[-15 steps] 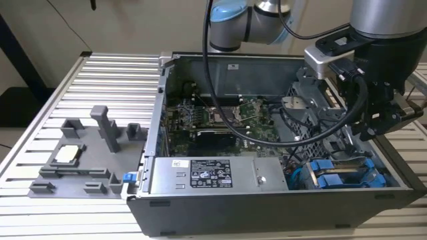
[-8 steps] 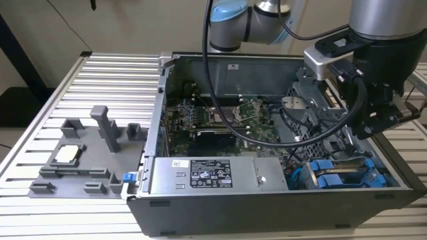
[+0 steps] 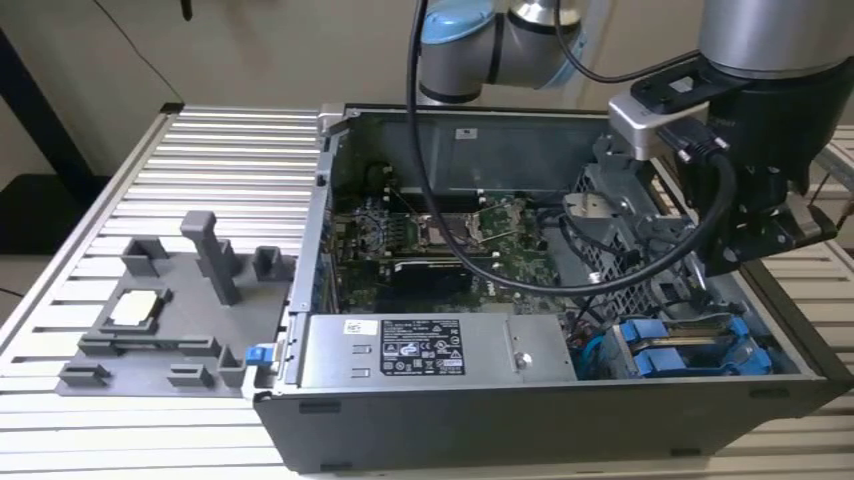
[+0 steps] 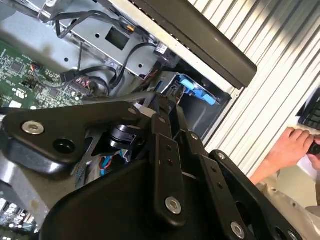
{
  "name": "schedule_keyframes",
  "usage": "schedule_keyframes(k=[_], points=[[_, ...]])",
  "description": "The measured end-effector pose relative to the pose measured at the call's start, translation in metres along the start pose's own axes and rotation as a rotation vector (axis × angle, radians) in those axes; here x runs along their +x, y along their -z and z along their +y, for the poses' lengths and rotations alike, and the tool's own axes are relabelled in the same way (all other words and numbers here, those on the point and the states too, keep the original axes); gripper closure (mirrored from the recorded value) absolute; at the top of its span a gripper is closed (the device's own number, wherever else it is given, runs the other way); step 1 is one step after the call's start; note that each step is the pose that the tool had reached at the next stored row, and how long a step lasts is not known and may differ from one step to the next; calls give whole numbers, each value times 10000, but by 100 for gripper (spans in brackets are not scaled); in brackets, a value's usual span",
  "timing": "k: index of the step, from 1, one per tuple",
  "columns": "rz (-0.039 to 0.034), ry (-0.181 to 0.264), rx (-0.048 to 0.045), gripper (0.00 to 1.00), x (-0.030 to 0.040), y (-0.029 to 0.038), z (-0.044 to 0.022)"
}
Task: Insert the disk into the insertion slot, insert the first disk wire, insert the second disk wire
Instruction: 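Insert the first disk wire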
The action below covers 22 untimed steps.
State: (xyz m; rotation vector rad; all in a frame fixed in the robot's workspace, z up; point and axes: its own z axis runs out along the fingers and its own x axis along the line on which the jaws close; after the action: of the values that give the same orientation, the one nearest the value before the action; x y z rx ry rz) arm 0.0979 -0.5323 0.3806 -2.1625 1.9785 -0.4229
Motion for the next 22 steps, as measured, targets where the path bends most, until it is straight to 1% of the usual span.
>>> schedule_keyframes(k=[1, 2, 6, 10, 13, 18, 20, 22], points=[[31, 19, -91, 81, 1, -4, -9], [52, 38, -207, 81, 2, -8, -22], [93, 107, -794, 81, 8, -34, -94], [105, 168, -1380, 81, 16, -65, -176], [83, 200, -1762, 81, 29, -96, -253], [35, 241, -2296, 81, 71, -147, -365], [16, 255, -2487, 81, 95, -167, -401], [-1, 266, -2651, 81, 124, -188, -432]])
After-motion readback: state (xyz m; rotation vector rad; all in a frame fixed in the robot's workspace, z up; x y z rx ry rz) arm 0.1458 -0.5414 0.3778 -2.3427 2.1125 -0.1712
